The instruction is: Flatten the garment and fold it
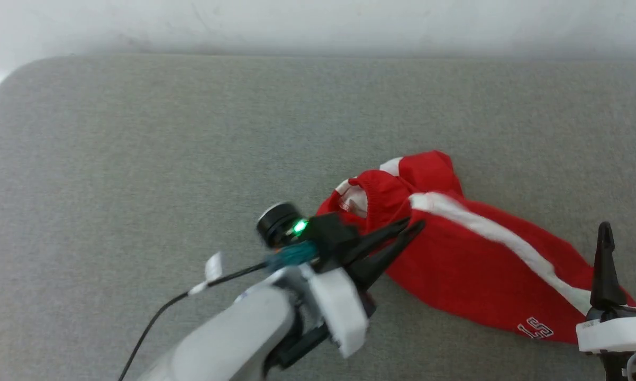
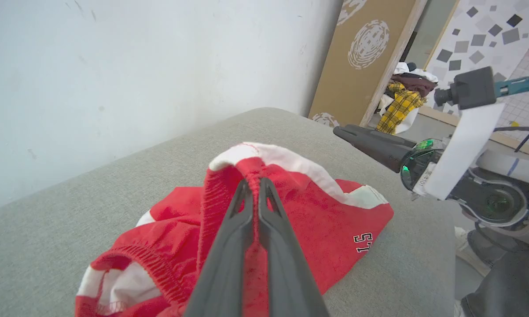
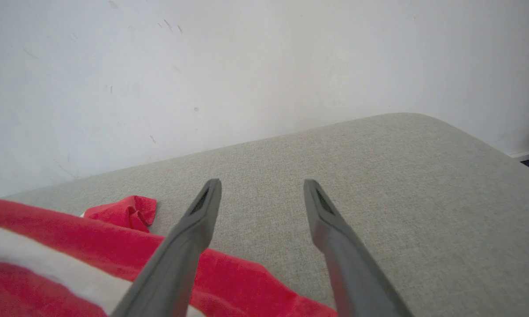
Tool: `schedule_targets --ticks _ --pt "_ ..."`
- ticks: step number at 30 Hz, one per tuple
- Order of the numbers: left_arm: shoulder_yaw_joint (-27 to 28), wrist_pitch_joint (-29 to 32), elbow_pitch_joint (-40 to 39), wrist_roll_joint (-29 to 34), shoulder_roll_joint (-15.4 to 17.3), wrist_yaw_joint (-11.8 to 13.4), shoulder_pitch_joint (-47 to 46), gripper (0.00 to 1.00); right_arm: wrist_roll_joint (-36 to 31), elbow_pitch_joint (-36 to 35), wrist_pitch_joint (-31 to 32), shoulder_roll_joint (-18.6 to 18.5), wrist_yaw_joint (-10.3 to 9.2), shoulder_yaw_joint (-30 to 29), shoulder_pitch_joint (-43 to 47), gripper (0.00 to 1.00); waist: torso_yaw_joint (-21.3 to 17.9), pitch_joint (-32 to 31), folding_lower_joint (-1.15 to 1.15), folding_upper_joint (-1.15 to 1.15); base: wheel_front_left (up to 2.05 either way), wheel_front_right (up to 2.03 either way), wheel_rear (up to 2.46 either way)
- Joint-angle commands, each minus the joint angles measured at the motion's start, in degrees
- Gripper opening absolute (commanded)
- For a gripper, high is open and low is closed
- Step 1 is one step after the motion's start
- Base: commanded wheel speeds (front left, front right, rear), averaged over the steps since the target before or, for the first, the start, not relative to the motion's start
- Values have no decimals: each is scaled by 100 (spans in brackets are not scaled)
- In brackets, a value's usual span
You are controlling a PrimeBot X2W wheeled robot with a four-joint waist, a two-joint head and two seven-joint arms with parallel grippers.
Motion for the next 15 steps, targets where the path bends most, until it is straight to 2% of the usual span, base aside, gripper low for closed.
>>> schedule_targets --ticks 1,8,12,15 --pt "74 28 -269 -142 214 60 292 0 33 2 14 1 -5 -18 43 100 154 -135 0 0 0 0 0" --pt "431 364 -1945 -958 1495 568 1812 0 49 -16 123 1 -5 -41 156 100 384 -225 0 0 0 0 0" --pt "554 349 -2236 -1519 1913 775 2655 0 45 -15 188 1 -5 -62 200 100 522 -236 0 0 0 0 0" --pt "574 310 -2028 -1780 2010 873 3048 0 36 -3 224 1 -5 -69 210 100 608 -253 0 0 0 0 0"
